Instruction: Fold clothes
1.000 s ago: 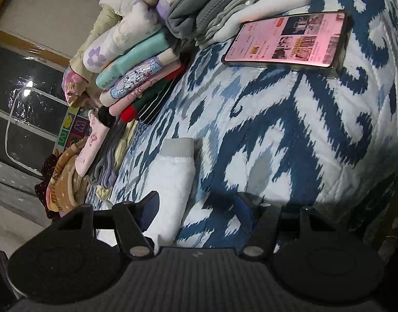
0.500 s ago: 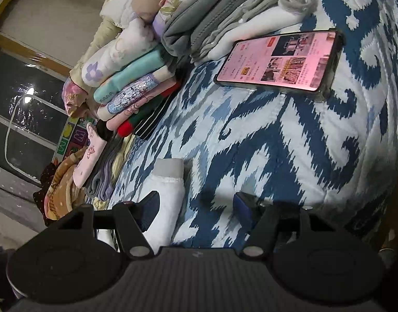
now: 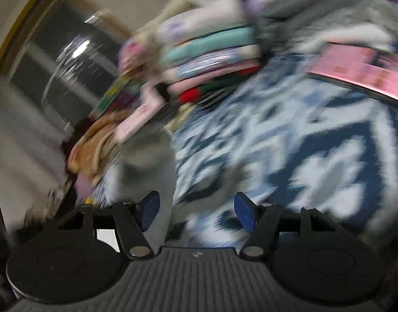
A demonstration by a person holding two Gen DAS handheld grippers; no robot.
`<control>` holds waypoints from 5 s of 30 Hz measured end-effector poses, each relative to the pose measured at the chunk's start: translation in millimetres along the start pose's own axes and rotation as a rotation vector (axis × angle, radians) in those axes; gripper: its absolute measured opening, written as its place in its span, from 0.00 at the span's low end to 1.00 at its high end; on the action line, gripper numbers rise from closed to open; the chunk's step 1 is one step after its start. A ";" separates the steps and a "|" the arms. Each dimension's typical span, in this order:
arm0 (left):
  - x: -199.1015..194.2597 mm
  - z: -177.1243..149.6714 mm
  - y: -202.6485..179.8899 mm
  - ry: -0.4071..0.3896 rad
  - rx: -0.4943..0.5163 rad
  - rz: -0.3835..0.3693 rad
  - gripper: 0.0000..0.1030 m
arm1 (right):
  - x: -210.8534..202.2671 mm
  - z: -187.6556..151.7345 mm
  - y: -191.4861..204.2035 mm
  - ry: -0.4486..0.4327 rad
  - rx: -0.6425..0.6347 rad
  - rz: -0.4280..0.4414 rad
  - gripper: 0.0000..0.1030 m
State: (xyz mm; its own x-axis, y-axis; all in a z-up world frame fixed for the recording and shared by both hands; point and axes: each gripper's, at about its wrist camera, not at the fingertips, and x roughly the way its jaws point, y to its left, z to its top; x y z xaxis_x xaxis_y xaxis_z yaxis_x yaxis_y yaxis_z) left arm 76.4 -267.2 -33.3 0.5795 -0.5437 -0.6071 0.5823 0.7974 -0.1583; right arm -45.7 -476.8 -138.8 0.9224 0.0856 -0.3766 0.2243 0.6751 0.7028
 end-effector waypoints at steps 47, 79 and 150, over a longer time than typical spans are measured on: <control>-155.9 -79.5 198.2 0.000 -0.409 0.252 0.10 | 92.1 -119.2 178.3 0.150 -0.931 0.158 0.41; 88.9 34.2 225.4 0.174 -0.396 0.122 0.12 | 164.0 -85.8 189.4 0.362 -0.951 0.314 0.49; -141.1 -50.6 232.7 0.012 -0.365 0.391 0.45 | 128.3 -35.3 153.5 0.185 -0.738 0.355 0.55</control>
State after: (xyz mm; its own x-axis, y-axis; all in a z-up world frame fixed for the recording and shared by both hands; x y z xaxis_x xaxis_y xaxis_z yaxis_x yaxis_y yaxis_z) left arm 101.3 8.3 -23.8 0.7054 -0.1867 -0.6838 0.0867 0.9802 -0.1782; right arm 95.9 -336.3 -100.5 0.8186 0.4589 -0.3455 -0.3924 0.8860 0.2472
